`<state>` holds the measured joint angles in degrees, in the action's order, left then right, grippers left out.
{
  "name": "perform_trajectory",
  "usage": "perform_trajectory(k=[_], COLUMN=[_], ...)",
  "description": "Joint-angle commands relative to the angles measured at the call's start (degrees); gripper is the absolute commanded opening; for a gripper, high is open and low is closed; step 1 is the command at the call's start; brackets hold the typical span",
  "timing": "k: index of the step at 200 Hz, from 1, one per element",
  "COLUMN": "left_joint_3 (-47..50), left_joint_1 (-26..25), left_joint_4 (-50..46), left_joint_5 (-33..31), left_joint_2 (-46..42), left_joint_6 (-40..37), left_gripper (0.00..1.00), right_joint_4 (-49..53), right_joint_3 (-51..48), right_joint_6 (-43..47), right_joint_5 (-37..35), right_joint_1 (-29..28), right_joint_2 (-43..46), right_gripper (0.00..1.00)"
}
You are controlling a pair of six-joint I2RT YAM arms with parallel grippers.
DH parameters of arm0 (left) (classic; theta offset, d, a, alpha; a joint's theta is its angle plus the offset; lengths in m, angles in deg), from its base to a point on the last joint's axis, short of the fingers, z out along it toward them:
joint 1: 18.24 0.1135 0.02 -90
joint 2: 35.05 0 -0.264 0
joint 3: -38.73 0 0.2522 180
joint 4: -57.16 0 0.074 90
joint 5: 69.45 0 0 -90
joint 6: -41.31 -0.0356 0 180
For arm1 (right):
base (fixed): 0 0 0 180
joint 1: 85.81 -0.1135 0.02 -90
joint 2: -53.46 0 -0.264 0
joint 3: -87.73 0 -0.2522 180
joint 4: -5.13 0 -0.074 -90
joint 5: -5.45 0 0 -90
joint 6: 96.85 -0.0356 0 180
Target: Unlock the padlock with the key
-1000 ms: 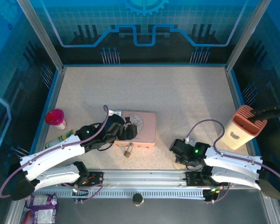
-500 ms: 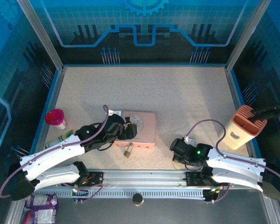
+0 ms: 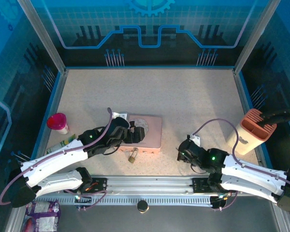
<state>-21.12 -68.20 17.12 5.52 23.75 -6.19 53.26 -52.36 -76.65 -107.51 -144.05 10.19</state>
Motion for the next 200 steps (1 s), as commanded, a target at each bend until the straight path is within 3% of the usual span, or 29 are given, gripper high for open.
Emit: perform_trajectory(k=[1, 37, 96, 200], left_joint_3=[-2.07, -2.76, -2.61, -2.96], left_joint_1=[-0.33, -0.45, -0.58, -0.59], left_joint_4=[6.98, 14.75, 21.15, 21.84], left_joint_5=[5.73, 11.47, 14.87, 16.00], left_joint_2=[1.88, 5.77, 8.69, 10.74], left_joint_6=[1.48, 2.67, 4.94, 6.18], left_gripper=[0.96, 0.88, 0.70, 0.42], right_joint_4=[-7.02, -19.44, -28.50, -31.55], right_joint_3=[4.26, 7.03, 9.97, 9.44], right_joint_6=[5.85, 11.42, 13.46, 12.96], right_joint_5=[-3.28, -2.44, -0.86, -1.32], right_joint_1=[-0.91, -1.34, -3.52, -4.75], right_joint_2=[0.56, -2.72, -9.08, -10.76], right_gripper=[0.00, 0.00, 0.00, 0.00])
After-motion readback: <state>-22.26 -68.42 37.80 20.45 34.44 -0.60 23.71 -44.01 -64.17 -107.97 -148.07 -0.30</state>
